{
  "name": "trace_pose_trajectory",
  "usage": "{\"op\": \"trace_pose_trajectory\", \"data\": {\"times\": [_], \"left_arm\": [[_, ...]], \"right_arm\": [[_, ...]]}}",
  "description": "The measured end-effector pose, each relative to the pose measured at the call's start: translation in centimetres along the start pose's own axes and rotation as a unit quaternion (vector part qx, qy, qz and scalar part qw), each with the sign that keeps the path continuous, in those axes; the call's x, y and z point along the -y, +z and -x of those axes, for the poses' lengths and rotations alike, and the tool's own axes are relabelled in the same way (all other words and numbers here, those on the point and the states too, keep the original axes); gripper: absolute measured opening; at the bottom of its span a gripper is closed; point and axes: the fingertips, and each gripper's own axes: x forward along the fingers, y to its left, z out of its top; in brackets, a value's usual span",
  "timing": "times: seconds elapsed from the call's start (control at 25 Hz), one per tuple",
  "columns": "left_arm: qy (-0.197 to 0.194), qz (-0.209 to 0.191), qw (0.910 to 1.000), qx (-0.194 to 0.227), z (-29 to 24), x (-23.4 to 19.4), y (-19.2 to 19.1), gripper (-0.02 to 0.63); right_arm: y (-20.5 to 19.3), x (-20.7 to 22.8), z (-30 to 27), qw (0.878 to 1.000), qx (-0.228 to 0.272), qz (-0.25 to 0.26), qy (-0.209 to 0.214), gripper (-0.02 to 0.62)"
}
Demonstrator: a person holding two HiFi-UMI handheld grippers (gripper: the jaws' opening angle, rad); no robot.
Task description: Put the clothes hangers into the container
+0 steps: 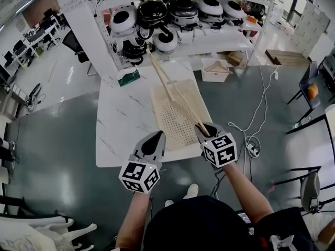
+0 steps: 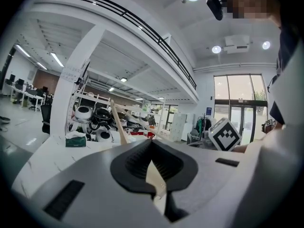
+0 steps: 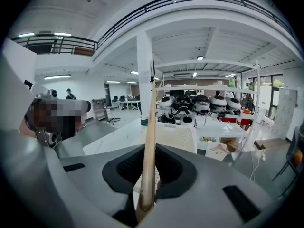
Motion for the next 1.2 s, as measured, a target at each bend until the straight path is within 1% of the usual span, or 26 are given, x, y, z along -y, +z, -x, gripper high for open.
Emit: {"op": "trace_pose_trajectory", "data": {"times": [0.2,0.36,0.72,1.2], "left_arm": [[0.004,0.001,1.0,0.0,-0.5,-0.2,0.0,0.005],[0.008,0.003,1.0,-0.003,-0.7,-0.4,-0.2,0.005],[0.014,0.007,0.9998,-0.007,-0.8,-0.1,-0.5,0.005],[0.024,0.01,0.9997,-0.006,-0.8,-0.3,-0.7,0.005]], "right_arm": [[-2.0,0.3,-1.4,0.999,-0.04,0.001,0.009,0.064],[-3.2,0.4,-2.0,0.998,-0.063,0.002,0.013,0.064],[-5.1,0.9,-2.7,0.995,-0.099,0.001,0.019,0.064],[-6.2,0.9,-3.4,0.992,-0.126,0.008,0.028,0.064]]}}
